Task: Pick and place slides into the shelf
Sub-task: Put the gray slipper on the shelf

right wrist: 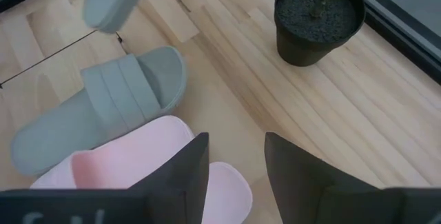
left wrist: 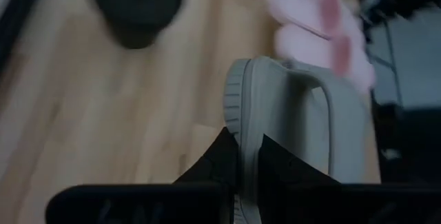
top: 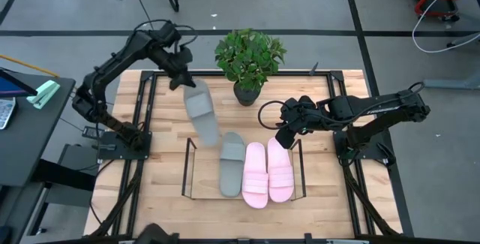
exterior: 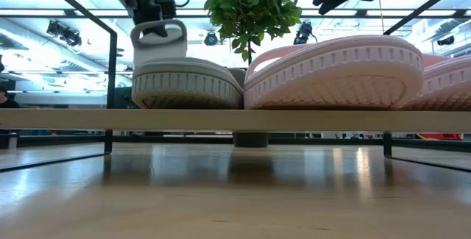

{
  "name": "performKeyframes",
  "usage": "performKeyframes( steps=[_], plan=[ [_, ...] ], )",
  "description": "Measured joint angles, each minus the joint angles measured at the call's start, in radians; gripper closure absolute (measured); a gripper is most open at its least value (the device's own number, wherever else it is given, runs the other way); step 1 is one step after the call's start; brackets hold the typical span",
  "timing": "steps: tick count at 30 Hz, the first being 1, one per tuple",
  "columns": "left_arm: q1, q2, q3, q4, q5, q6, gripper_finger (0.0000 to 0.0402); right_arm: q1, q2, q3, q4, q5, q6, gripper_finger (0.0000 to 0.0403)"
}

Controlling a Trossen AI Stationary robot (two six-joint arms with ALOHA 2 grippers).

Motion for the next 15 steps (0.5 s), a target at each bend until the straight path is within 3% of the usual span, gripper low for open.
performKeyframes(
  steps=[5, 15],
  plan=[
    [-0.090, 0.010, 0.000, -0.039, 0.020, 0.072, 0.0371, 0.000, 0.000, 0.000, 0.000, -0.006, 0.000, 0.0257],
    [-0.191, 0.092, 0.000, -0.039, 0.070, 0.047, 0.0372, 0.015, 0.000, 0.000, 0.000, -0.011, 0.002, 0.0257]
  ],
)
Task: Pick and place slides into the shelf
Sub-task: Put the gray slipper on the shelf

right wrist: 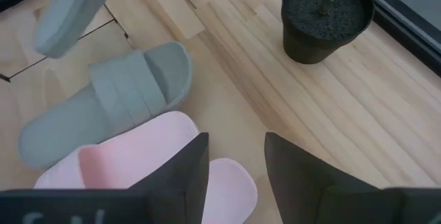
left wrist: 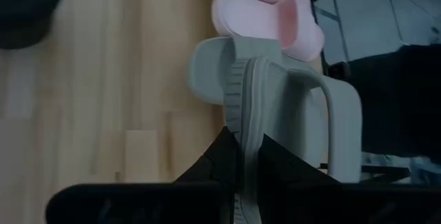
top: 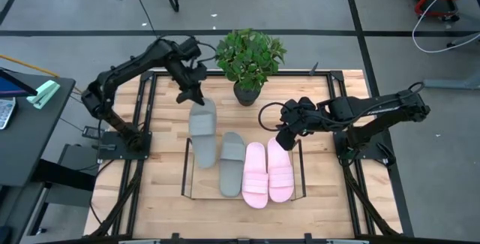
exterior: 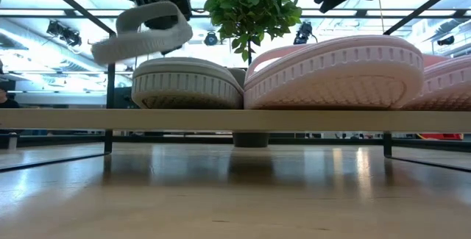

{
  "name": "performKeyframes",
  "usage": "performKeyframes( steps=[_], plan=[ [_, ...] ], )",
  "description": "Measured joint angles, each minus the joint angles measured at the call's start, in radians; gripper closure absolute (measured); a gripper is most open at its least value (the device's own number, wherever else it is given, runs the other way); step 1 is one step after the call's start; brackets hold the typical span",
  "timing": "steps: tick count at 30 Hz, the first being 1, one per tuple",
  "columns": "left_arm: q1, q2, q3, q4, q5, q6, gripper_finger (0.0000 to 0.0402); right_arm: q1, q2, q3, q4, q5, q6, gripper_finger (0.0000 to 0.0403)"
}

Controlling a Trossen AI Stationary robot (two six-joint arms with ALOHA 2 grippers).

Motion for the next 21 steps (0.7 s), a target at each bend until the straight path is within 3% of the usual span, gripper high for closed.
performKeyframes(
  steps=[21],
  plan=[
    [-0.059, 0.174, 0.000, -0.071, 0.028, -0.087, 0.0372, 0.066, 0.000, -0.002, 0.000, 0.037, 0.050, 0.0257]
  ],
)
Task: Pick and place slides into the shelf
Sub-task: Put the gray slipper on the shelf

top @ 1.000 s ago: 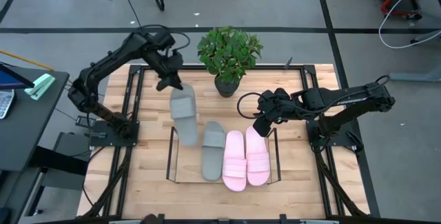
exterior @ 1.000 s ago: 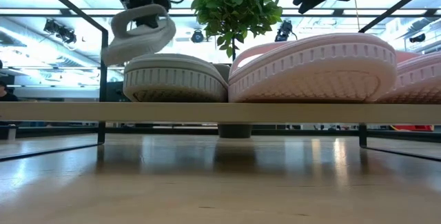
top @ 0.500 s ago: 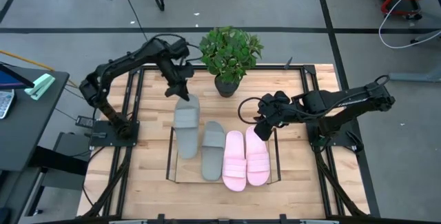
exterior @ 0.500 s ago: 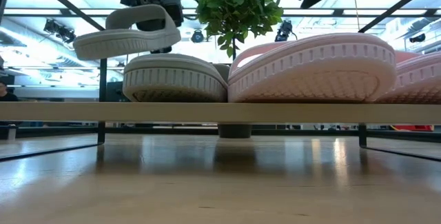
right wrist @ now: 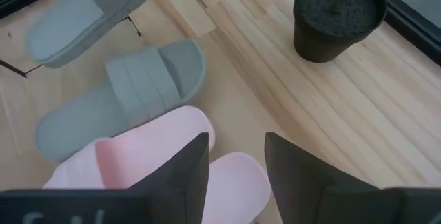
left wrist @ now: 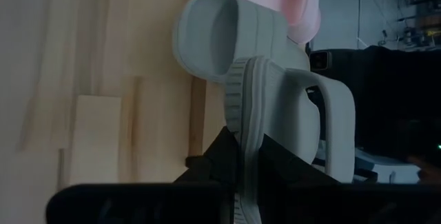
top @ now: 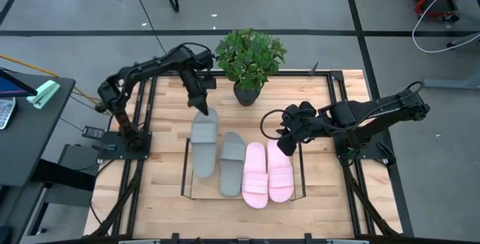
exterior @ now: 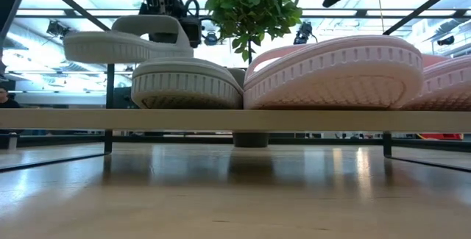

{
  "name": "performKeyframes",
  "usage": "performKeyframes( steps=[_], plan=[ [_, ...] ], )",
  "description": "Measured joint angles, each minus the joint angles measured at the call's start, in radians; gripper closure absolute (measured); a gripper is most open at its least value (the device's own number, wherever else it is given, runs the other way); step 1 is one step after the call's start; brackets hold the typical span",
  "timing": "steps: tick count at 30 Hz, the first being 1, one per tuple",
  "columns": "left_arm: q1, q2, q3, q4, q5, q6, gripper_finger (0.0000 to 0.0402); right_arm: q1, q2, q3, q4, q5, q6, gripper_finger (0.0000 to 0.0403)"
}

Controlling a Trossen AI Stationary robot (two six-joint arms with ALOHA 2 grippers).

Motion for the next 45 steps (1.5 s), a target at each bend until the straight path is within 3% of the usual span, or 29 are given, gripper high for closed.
performKeyframes(
  steps=[21, 45],
  plan=[
    [-0.041, 0.080, -0.001, 0.027, -0.005, -0.054, 0.0372, 0.059, 0.000, -0.132, 0.099, -0.008, 0.079, 0.0257],
    [-0.083, 0.079, -0.003, 0.030, 0.009, -0.149, 0.0372, 0.070, 0.000, -0.135, 0.113, 0.000, 0.080, 0.0257]
  ],
)
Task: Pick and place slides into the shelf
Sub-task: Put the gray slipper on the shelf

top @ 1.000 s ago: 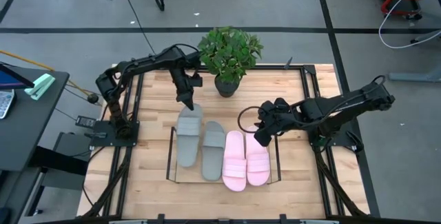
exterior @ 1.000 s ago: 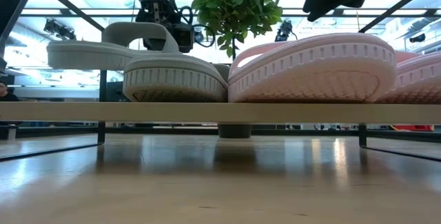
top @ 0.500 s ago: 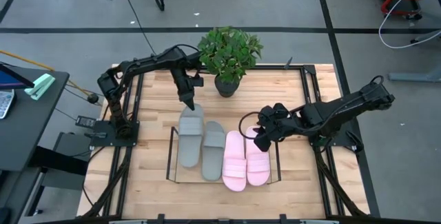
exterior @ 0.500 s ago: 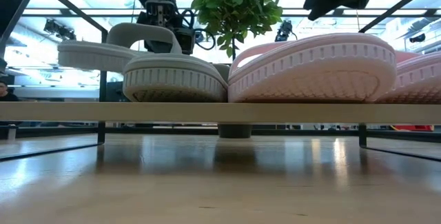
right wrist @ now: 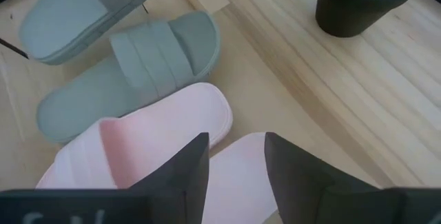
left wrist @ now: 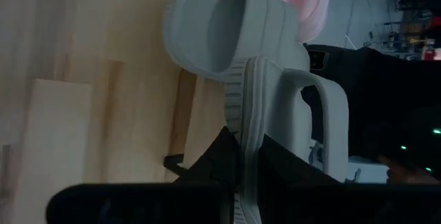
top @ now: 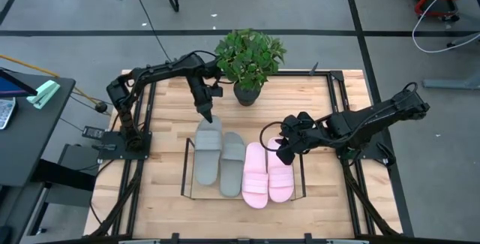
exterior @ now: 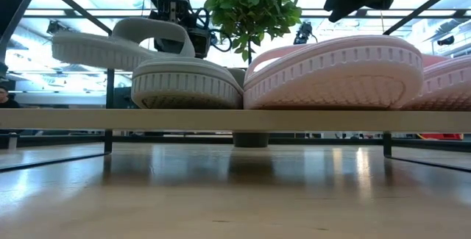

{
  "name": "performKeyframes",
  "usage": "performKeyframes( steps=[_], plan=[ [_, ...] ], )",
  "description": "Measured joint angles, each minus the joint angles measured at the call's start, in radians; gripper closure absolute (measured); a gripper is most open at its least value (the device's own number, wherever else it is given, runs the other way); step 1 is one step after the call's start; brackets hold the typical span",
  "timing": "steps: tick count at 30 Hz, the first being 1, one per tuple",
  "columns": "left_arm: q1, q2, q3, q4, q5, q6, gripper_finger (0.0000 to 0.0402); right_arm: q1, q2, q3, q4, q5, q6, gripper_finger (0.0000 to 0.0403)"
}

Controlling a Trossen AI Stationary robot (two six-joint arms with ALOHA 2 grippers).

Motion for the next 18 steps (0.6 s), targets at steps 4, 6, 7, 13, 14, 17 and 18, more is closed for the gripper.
performKeyframes(
  steps=[4, 6, 7, 13, 14, 17, 18],
  plan=[
    [-0.009, -0.001, -0.049, 0.006, 0.023, 0.004, 0.0372, 0.000, 0.000, 0.000, 0.000, 0.000, -0.001, 0.0257],
    [-0.009, -0.001, -0.081, 0.017, 0.024, 0.004, 0.0372, 0.000, 0.000, 0.000, 0.000, 0.000, -0.002, 0.0257],
    [-0.007, -0.001, -0.096, 0.032, 0.024, 0.003, 0.0372, 0.000, 0.000, 0.000, 0.000, 0.000, -0.002, 0.0257],
    [-0.007, -0.001, -0.145, 0.119, 0.023, -0.036, 0.0372, 0.000, 0.000, 0.000, 0.000, 0.000, -0.019, 0.0257],
    [-0.009, -0.001, -0.150, 0.128, 0.023, -0.037, 0.0372, 0.000, 0.000, 0.000, 0.000, 0.000, -0.019, 0.0257],
    [-0.013, -0.001, -0.167, 0.144, 0.024, -0.042, 0.0372, 0.000, 0.000, 0.000, 0.000, 0.000, -0.020, 0.0257],
    [-0.014, -0.001, -0.173, 0.150, 0.025, -0.047, 0.0372, 0.000, 0.000, 0.000, 0.000, 0.000, -0.020, 0.0257]
  ],
)
